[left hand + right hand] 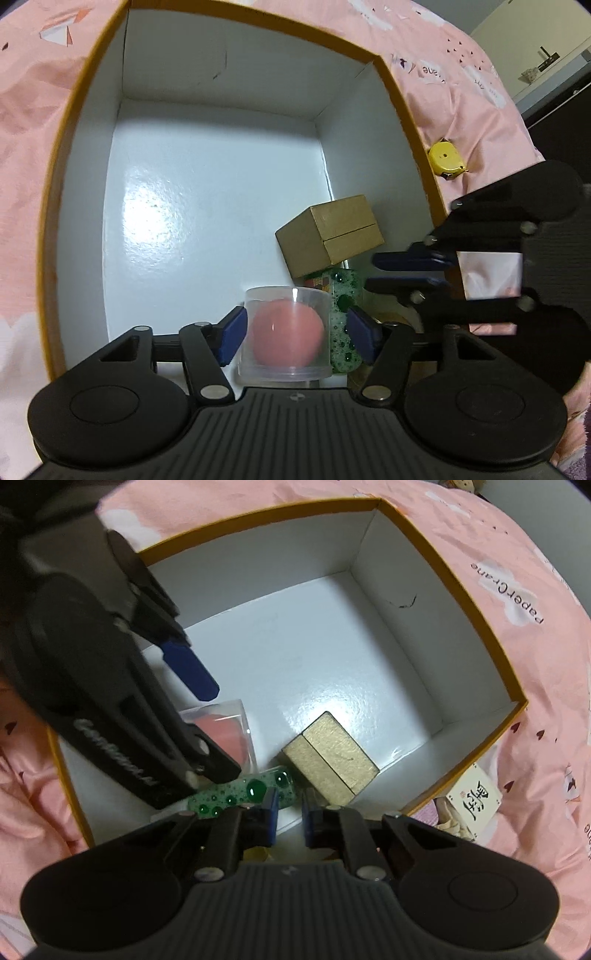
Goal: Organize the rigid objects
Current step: 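Lower the pink sponge cup onto the box floor and open the left tool, then move both open tools back toward the remaining items on the bed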
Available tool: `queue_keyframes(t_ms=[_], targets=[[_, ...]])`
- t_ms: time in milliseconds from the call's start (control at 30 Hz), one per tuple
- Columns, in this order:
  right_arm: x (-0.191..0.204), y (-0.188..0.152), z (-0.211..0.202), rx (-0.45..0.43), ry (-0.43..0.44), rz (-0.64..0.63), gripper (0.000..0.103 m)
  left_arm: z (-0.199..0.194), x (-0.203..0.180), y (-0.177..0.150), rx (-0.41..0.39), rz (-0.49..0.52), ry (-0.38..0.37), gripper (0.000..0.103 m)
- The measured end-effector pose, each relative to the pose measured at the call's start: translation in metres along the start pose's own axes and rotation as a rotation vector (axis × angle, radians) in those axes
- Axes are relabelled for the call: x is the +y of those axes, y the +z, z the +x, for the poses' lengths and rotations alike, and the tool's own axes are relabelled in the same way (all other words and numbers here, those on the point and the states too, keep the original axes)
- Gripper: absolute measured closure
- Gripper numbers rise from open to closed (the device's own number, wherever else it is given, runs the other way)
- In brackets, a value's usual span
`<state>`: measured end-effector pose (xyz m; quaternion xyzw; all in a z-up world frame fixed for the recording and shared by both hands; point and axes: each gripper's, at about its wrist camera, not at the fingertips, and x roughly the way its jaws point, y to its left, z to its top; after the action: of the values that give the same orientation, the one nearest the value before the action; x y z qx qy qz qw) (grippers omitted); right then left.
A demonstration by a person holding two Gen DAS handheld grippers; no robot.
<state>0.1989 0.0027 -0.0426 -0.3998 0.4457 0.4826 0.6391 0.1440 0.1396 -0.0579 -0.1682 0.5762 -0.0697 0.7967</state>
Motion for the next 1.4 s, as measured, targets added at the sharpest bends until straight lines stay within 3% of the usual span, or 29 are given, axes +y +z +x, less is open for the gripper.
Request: queue_keyframes(t_ms=[100, 300, 433, 967, 1000, 1067, 1100, 1167, 1267, 1400], targets=[[-0.004, 0.005, 0.007, 0.001, 0.001, 0.067, 0.096, -0.001, 0.002, -0.001, -0.011, -0.005, 0.006, 0.036], [-0.022, 0.008, 0.011, -0.043, 0.070, 0.280, 0.096, -0.002, 0.006, -0.001, -0.037, -0.043, -0.004, 0.054], [-0.016, 0.009, 0.017, -0.032, 0.060, 0.305, 0.096, -0.006, 0.006, -0.004, -0.048, -0.041, 0.004, 0.060], [-0.013, 0.010, 0.022, -0.018, 0.066, 0.289, 0.095, -0.009, 0.007, -0.006, -0.056, -0.047, -0.007, 0.061], [-0.012, 0.010, 0.021, -0.015, 0.071, 0.282, 0.100, -0.009, 0.006, -0.006, -0.057, -0.045, -0.004, 0.061], [-0.015, 0.006, 0.022, 0.008, 0.173, 0.317, 0.103, -0.009, 0.004, -0.005, -0.062, -0.039, 0.000, 0.061], [-0.014, 0.005, 0.021, 0.004, 0.156, 0.326, 0.103, -0.010, 0.003, -0.005, -0.068, -0.037, -0.002, 0.061], [-0.009, 0.002, 0.015, -0.024, 0.064, 0.280, 0.103, -0.013, -0.001, -0.005, -0.082, -0.021, -0.005, 0.061], [-0.013, -0.006, 0.001, -0.065, 0.096, 0.319, 0.103, -0.020, -0.011, -0.006, -0.120, 0.023, -0.005, 0.061], [-0.020, -0.026, -0.035, -0.170, 0.047, 0.365, 0.097, -0.032, -0.034, -0.010, -0.204, 0.113, -0.048, 0.061]])
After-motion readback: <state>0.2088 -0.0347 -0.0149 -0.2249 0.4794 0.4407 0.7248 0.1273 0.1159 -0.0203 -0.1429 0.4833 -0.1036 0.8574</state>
